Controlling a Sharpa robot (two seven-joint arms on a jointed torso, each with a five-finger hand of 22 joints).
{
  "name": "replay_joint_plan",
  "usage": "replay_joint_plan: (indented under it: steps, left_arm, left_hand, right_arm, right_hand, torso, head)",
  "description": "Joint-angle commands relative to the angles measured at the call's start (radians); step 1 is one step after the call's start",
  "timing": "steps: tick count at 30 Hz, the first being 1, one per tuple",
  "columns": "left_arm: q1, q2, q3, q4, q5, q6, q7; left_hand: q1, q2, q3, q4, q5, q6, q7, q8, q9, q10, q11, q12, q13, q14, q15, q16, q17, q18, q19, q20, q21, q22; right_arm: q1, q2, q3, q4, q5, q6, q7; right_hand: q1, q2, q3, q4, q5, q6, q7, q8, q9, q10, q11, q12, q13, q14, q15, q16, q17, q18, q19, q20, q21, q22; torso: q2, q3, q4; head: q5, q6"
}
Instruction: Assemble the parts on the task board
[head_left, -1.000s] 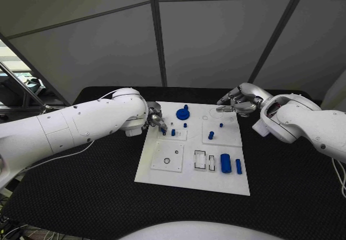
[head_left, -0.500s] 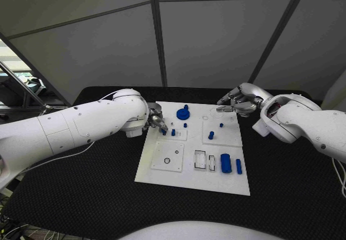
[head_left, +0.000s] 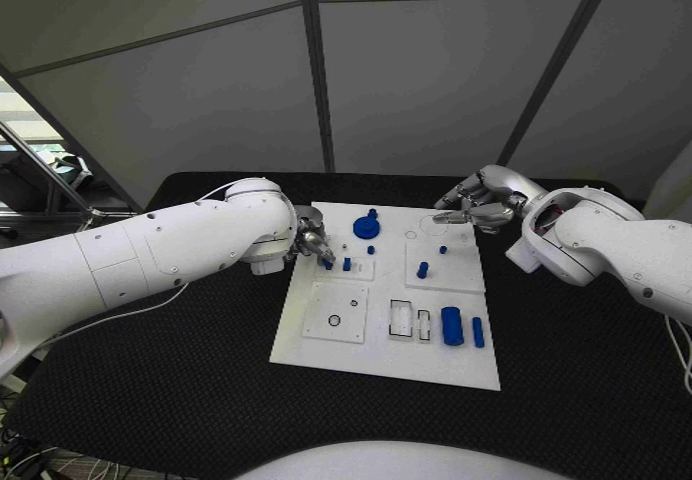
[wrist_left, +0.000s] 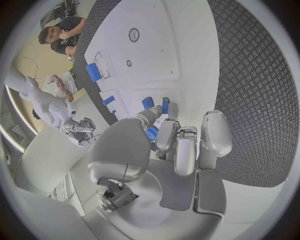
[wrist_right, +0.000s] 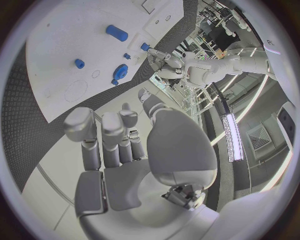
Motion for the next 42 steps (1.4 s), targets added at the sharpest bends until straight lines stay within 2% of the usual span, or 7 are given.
replay_joint_plan:
  steps: [1, 10, 16, 31, 42]
  left_arm:
    - [-0.008, -0.001, -0.006, 0.002, -0.014, 0.040, -0.019]
    - [-0.010, -0.003, -0.006, 0.012, -0.026, 0.044, -0.009]
    - [-0.011, 0.000, -0.006, 0.012, -0.034, 0.046, -0.003]
    - [-0.010, 0.041, -0.006, -0.053, -0.039, 0.089, -0.010]
    - [-0.010, 0.056, -0.008, -0.068, -0.039, 0.141, -0.022]
  left_hand:
    - [-0.001, 0.012, 0.108, -0.103, 0.003, 0.013, -0.016, 0.004, 0.001, 0.003, -0.007, -0.006, 0.125, 0.106, -0.008, 0.006, 0.263, -0.009, 0.002, -0.001, 0.002, 0.006]
    - [-0.010, -0.002, 0.131, -0.107, 0.051, 0.015, -0.019, 0.022, 0.025, 0.007, -0.010, -0.002, 0.124, 0.106, -0.010, 0.006, 0.263, -0.010, 0.004, -0.004, 0.002, 0.009]
    - [-0.013, -0.008, 0.140, -0.108, 0.070, 0.014, -0.020, 0.029, 0.036, 0.008, -0.011, -0.002, 0.124, 0.106, -0.011, 0.006, 0.263, -0.010, 0.005, -0.005, 0.003, 0.011]
    - [-0.018, -0.007, 0.143, -0.104, 0.074, 0.014, -0.020, 0.033, 0.043, 0.009, -0.010, -0.002, 0.123, 0.106, -0.011, 0.006, 0.263, -0.010, 0.004, -0.005, 0.001, 0.010]
    - [-0.030, -0.008, 0.143, -0.093, 0.067, 0.008, -0.020, 0.036, 0.051, 0.005, -0.010, -0.012, 0.119, 0.106, -0.011, 0.006, 0.263, -0.009, 0.000, -0.005, -0.005, 0.007]
  right_arm:
    - [0.002, -0.001, 0.001, 0.001, -0.001, 0.006, 0.009]
    - [0.002, -0.001, 0.001, 0.001, -0.001, 0.006, 0.010]
    - [0.002, 0.000, 0.001, 0.001, -0.001, 0.006, 0.010]
    - [0.002, 0.001, 0.001, 0.002, -0.001, 0.006, 0.008]
    - [0.002, 0.000, 0.001, 0.003, -0.001, 0.008, 0.007]
  right_hand:
    - [-0.008, 0.000, 0.001, 0.001, 0.004, -0.004, -0.001, -0.005, 0.001, -0.005, -0.001, 0.001, 0.000, 0.007, -0.003, -0.005, 0.002, 0.007, 0.007, 0.000, -0.005, 0.001]
    - [-0.008, 0.000, 0.001, 0.001, 0.004, -0.004, -0.001, -0.005, 0.001, -0.005, -0.001, 0.001, 0.000, 0.007, -0.003, -0.005, 0.002, 0.007, 0.007, 0.000, -0.005, 0.001]
    - [-0.010, 0.000, 0.002, 0.000, 0.004, -0.004, -0.001, -0.004, 0.001, -0.006, -0.001, 0.000, -0.002, 0.007, -0.003, -0.008, 0.001, 0.008, 0.007, 0.000, -0.008, -0.001]
    - [-0.010, 0.000, 0.002, 0.000, 0.004, -0.004, -0.001, -0.004, 0.001, -0.006, -0.001, 0.000, -0.002, 0.007, -0.003, -0.008, 0.001, 0.008, 0.007, 0.000, -0.008, -0.001]
    - [-0.010, 0.000, 0.002, 0.000, 0.004, -0.004, -0.001, -0.004, 0.001, -0.006, -0.001, 0.000, -0.002, 0.007, -0.003, -0.008, 0.001, 0.008, 0.007, 0.000, -0.008, -0.001]
  torso:
    - [0.000, 0.0000, 0.0002]
    - [0.000, -0.0004, -0.0006]
    - [0.001, 0.0000, -0.0006]
    - [0.001, 0.0004, -0.0012]
    - [0.000, -0.0002, 0.0002]
  head:
    - [-0.001, -0.001]
    - [-0.002, 0.000]
    - [-0.002, 0.000]
    - [-0.001, -0.003]
    - [-0.005, -0.007]
